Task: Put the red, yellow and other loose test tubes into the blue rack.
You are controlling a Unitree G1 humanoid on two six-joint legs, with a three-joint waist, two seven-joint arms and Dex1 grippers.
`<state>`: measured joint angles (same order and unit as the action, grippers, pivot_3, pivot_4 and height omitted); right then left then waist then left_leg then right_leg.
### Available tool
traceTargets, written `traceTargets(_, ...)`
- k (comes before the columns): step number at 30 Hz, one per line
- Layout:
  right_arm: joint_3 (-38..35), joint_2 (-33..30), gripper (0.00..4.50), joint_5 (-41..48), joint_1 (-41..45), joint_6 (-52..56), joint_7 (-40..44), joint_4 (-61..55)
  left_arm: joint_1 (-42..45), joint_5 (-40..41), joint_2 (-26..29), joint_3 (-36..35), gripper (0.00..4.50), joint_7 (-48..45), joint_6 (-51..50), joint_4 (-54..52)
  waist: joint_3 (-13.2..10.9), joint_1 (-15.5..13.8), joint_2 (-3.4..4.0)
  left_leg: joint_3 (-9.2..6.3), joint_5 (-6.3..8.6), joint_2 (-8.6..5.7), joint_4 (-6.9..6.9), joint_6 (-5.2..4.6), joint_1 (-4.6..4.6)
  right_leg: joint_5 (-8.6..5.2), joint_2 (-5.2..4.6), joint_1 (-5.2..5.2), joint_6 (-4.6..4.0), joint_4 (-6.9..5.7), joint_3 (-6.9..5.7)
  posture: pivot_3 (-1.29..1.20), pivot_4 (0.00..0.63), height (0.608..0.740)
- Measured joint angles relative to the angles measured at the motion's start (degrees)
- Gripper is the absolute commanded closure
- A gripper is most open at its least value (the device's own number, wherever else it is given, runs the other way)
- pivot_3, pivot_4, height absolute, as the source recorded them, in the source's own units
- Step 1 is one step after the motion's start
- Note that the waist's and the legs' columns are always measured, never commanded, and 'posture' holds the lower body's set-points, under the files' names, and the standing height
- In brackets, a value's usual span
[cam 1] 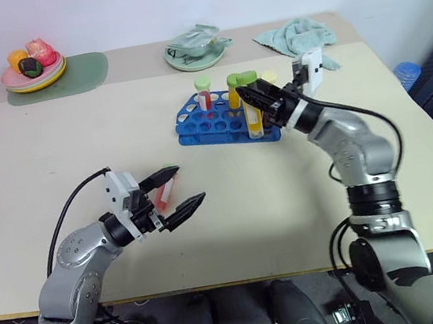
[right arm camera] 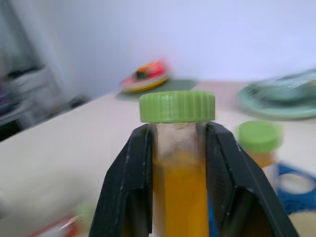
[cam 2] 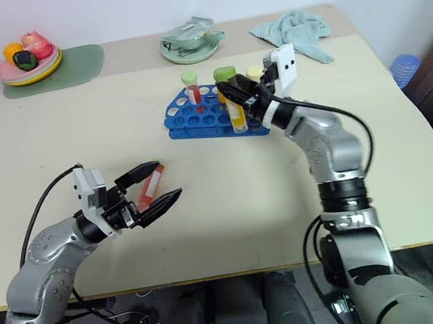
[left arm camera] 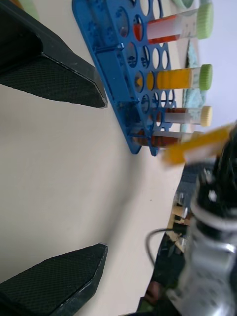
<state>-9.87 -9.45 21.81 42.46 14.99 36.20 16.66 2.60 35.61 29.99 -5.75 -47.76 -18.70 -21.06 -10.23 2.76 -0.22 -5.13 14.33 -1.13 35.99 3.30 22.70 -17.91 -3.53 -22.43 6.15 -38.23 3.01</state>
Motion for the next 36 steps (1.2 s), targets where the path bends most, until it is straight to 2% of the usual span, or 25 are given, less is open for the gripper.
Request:
traceTargets(9, -3.9, 9.4, 3.70, -1.4, 8.7, -32.0, -3.3, 26.8, -7.5, 2.5, 2.4, -5.7, 0.00, 3.4, -3.4, -7.2, 0.0, 0.7, 0.01, 0.03, 0.00, 0.05, -0.03, 0.01, -0.12, 0.00, 0.00, 0.06, -0.01, -0.03, 0.04, 0.00, 0.150, 0.740)
traceTargets(15, -4.5, 11.5, 3.70, -1.4, 9.3, -43.2, -1.8, 36.2, -10.6, 5.2, 2.9, -9.8, 0.00, 7.1, -5.8, -11.9, 0.0, 1.3, 0.05, 0.05, 0.00, 0.06, -0.06, 0.01, -0.16, 0.00, 0.02, 0.07, -0.01, -0.06, 0.07, 0.00, 0.150, 0.740)
traceTargets(25, -3.5, 16.2, 3.70, -3.4, 8.1, -50.5, -3.5, 38.4, -11.6, 7.7, 3.3, -12.2, 0.00, 11.0, -7.6, -14.0, 0.0, 1.3, 0.06, 0.06, -0.01, 0.06, -0.06, 0.02, -0.18, 0.00, 0.01, 0.08, -0.02, -0.06, 0.08, 0.00, 0.150, 0.740)
traceTargets(36, -2.3, 16.2, 3.70, -7.1, 8.1, -55.4, -9.7, 41.2, -11.1, 7.9, 3.4, -12.2, 0.00, 11.7, -8.1, -14.0, 0.0, 1.3, 0.06, 0.07, -0.01, 0.04, -0.07, 0.03, -0.18, 0.00, 0.01, 0.07, -0.02, -0.06, 0.09, 0.00, 0.150, 0.740)
